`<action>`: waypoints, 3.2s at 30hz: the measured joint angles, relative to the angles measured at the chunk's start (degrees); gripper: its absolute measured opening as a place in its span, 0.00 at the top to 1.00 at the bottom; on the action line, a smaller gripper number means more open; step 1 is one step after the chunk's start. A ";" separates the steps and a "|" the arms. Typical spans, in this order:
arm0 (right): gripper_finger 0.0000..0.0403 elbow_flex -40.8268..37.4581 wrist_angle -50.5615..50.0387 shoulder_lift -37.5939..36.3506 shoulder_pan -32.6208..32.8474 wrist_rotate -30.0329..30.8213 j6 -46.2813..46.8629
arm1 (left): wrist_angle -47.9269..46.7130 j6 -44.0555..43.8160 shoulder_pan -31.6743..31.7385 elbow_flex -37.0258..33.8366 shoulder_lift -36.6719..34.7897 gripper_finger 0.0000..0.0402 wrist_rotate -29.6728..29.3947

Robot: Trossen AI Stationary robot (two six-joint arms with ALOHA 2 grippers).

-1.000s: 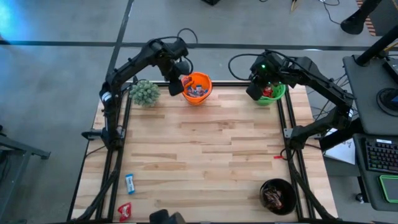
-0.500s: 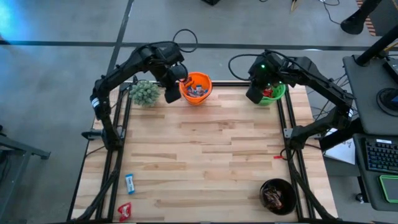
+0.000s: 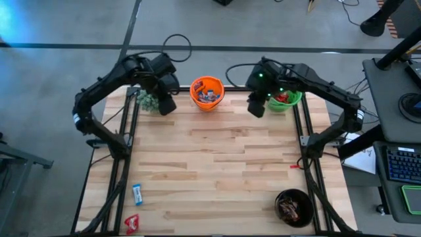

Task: Organize candy in baskets
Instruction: Put the white chocolate bar into the orange bucket

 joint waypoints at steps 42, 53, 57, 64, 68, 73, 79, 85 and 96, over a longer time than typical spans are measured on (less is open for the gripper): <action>0.80 0.74 19.26 4.91 15.85 3.07 20.45 | -1.94 -46.33 -26.31 -31.19 -33.86 0.66 8.07; 0.80 0.74 18.63 4.91 15.85 3.10 22.55 | -1.03 -63.85 -36.08 -45.06 -36.27 0.55 7.65; 0.80 0.74 15.90 4.80 15.85 3.10 22.18 | 0.79 -70.45 -40.96 -48.45 -35.22 0.55 7.63; 0.80 0.79 9.28 4.38 15.85 3.10 18.67 | 7.16 -83.00 -49.80 -50.12 -31.07 0.55 7.45; 0.80 0.79 6.48 3.34 15.85 3.09 16.83 | 6.27 -88.25 -53.73 -50.12 -27.49 0.55 6.28; 0.80 0.81 5.12 1.68 15.85 3.04 15.55 | 6.53 -96.83 -57.74 -50.12 -23.66 0.55 5.92; 0.80 0.81 4.50 -0.39 15.85 2.79 13.31 | 12.04 -104.32 -61.95 -50.12 -18.85 0.55 5.88; 0.80 0.81 3.04 -1.65 15.85 2.60 11.34 | 13.32 -110.26 -64.92 -50.12 -14.43 0.55 7.51; 0.80 0.81 -3.38 -2.97 15.85 2.58 8.45 | 15.77 -117.56 -67.19 -50.12 -12.78 0.55 14.23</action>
